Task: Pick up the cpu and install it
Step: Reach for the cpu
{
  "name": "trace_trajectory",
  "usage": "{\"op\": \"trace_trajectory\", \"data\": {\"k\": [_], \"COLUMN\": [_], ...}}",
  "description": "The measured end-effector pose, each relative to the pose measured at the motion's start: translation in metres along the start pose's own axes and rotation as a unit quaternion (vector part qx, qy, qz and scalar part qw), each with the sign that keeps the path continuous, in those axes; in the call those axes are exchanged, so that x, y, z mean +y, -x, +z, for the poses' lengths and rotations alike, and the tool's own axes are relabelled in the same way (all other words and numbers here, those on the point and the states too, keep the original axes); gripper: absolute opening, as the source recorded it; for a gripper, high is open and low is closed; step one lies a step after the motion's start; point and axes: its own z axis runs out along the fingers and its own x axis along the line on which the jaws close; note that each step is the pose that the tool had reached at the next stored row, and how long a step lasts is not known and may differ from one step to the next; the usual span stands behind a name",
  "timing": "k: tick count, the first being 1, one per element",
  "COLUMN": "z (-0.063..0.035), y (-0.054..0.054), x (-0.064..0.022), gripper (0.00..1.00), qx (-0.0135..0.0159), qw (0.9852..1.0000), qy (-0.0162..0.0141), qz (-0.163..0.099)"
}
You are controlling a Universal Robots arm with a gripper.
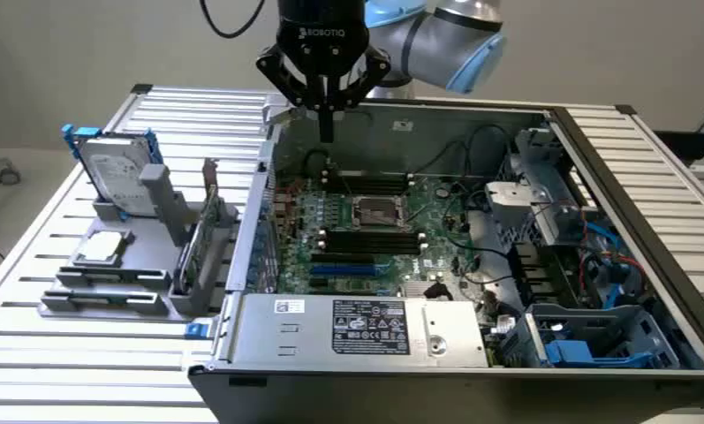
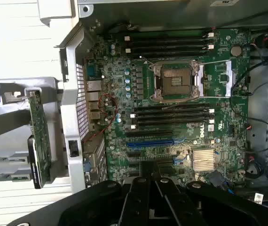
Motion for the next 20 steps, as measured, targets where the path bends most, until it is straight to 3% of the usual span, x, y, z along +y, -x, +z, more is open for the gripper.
{"op": "trace_trajectory", "data": {"k": [9, 12, 20], "z": [-0.0001, -0.0007, -0.0022], "y": [-0.002, -0.011, -0.047], "x": [0.0003, 0.0016, 0.0070], "gripper": [0.11, 0.11, 0.11], "qx": [-0.0003, 0.0026, 0.0029], "qw": [1.0000, 1.0000, 1.0000], "qy": [-0.0018, -0.0009, 0.0004], "qz": [0.000, 0.000, 0.000]}}
